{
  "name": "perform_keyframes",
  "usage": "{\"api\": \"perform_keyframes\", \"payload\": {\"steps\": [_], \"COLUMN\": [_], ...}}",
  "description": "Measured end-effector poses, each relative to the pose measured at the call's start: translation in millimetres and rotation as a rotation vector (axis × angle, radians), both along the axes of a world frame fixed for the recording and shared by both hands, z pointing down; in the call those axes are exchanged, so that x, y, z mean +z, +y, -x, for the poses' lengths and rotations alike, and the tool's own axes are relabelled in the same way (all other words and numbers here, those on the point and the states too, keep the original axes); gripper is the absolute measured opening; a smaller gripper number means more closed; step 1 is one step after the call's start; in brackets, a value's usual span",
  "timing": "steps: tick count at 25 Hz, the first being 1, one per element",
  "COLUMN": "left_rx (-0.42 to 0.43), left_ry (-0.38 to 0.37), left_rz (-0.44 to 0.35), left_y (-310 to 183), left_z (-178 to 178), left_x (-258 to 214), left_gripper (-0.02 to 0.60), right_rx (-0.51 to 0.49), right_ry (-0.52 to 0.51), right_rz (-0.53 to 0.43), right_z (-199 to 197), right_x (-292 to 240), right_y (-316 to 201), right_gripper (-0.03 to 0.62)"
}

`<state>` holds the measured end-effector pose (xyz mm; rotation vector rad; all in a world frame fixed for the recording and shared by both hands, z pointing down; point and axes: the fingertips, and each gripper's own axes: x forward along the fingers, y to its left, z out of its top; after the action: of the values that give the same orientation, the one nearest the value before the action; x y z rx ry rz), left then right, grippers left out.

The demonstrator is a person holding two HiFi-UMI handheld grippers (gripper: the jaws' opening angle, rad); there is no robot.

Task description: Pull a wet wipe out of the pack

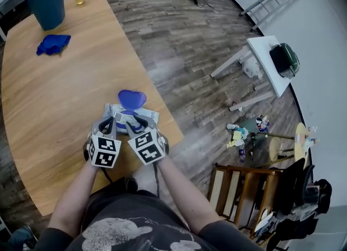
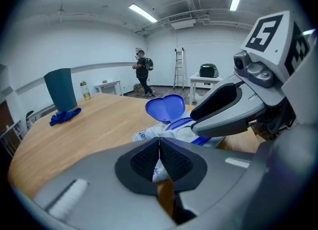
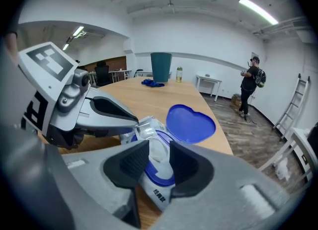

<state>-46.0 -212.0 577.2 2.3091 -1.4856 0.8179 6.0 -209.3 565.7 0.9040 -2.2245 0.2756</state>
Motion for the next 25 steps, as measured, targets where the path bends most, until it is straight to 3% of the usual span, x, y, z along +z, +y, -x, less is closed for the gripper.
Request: {"api": "perform_keyframes", "payload": {"steps": [8,12,14,19,25], "left_rx": [0.027,0.039,0.043,0.048,0.049], "left_ry": [0.003,-0.007,-0.011,-0.013,-0.013], "left_rz": [0.01,0.011,0.012,0.014,0.018], "left_y": [-2.1,-0.9,-0.2,0.0,0.5], "left_z": [-1.1,-2.9,-2.9,-2.0,-2.4], "left_x": [8.0,10.4,11.3,12.2,13.8], "left_gripper": [0.025,0.024,0.025,0.025,0.025], "right_rx": [-0.032,-0.054,-0.065,-0.032,-0.03], "right_ry": [0.091,0.103,0.114,0.105,0.082], "right_rz": [0.084,0.079,0.076,0.071,-0.009], "right_z": [4.6,6.6,10.7,12.4,11.1], "right_x": [23.0,25.4,27.0,27.4,19.1], "right_y": [-5.7,-1.1,2.3,-1.3,-1.6], "right_gripper": [0.118,0.109,0.041,0.019,0.0]}}
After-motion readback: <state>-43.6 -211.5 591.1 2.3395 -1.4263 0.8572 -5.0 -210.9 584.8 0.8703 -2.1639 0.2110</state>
